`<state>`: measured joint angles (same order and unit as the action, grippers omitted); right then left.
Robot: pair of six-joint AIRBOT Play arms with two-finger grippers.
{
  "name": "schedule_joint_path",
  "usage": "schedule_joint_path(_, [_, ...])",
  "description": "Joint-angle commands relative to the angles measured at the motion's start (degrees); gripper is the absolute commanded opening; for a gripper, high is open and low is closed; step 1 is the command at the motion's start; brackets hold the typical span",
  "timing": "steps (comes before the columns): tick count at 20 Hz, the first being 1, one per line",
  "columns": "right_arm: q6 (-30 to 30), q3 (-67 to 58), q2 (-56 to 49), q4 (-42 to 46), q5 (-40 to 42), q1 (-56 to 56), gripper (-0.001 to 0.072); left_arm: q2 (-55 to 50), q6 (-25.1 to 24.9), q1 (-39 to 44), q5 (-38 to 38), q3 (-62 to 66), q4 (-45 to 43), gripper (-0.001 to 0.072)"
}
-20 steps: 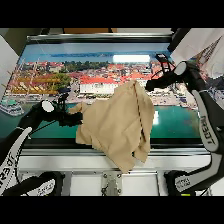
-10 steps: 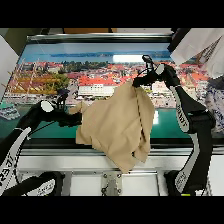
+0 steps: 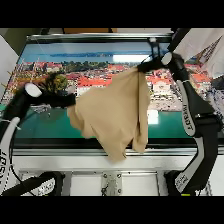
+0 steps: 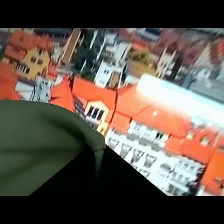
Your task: Fold the clothes and pants, and hang the long-sleeved shirts on hangers.
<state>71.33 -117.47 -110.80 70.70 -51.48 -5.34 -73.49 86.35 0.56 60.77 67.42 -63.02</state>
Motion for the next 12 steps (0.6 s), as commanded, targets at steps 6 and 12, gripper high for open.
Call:
schedule_joint_path(6, [-0.17,-1.68,29.46,5.7,18.36,4.92,0.0028,-2.29,-0.09,-1.73,-7.5,58.42,-0.42,0.0018])
schedule_joint_path(12, [-2.54,20.35,40.09,11.96,5.57,5.27,0.0025,11.87,-4.59,-1.7,-7.02,18.88,-0.39,0.0018])
